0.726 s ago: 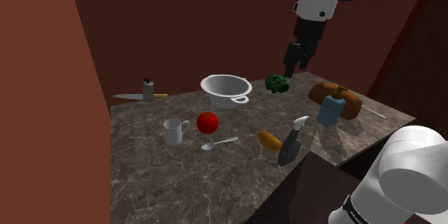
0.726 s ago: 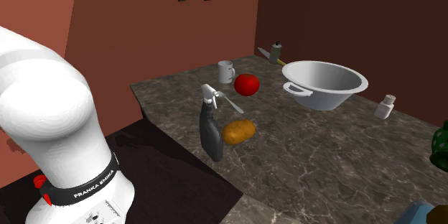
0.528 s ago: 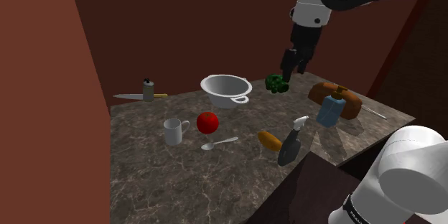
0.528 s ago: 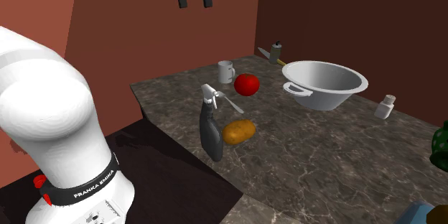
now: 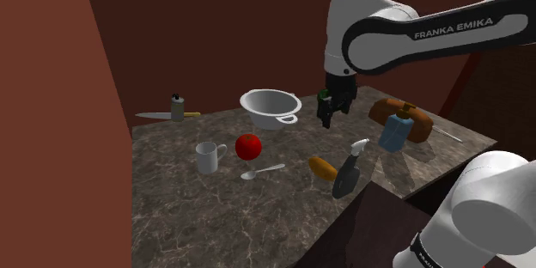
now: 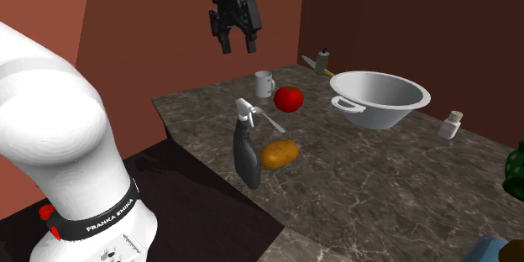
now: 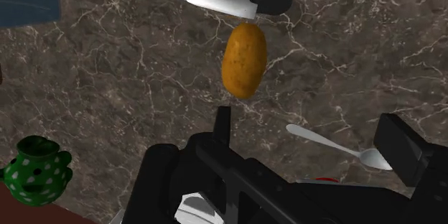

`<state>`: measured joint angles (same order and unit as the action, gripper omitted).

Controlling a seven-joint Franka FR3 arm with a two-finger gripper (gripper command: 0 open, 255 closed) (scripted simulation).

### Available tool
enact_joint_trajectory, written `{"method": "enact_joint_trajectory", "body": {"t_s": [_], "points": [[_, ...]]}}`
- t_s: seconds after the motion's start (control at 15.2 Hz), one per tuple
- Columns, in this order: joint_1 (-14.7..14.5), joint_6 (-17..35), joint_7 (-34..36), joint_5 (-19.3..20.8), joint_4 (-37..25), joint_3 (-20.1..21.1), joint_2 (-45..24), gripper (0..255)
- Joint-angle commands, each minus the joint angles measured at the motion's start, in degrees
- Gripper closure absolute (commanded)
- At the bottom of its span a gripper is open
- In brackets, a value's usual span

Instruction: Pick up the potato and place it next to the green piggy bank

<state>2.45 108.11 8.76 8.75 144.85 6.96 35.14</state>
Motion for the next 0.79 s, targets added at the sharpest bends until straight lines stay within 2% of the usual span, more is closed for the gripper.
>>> {"method": "enact_joint_trajectory", "body": {"t_s": [0.0, 0.4, 0.73], "points": [[0.76, 3.74, 2.51, 1.78, 2.36, 1.37, -2.53, 0], [4.07, 13.05, 11.68, 8.97, 5.74, 5.48, -12.94, 0], [7.79, 19.06, 22.04, 18.53, 5.91, 8.29, -24.08, 0]]}}
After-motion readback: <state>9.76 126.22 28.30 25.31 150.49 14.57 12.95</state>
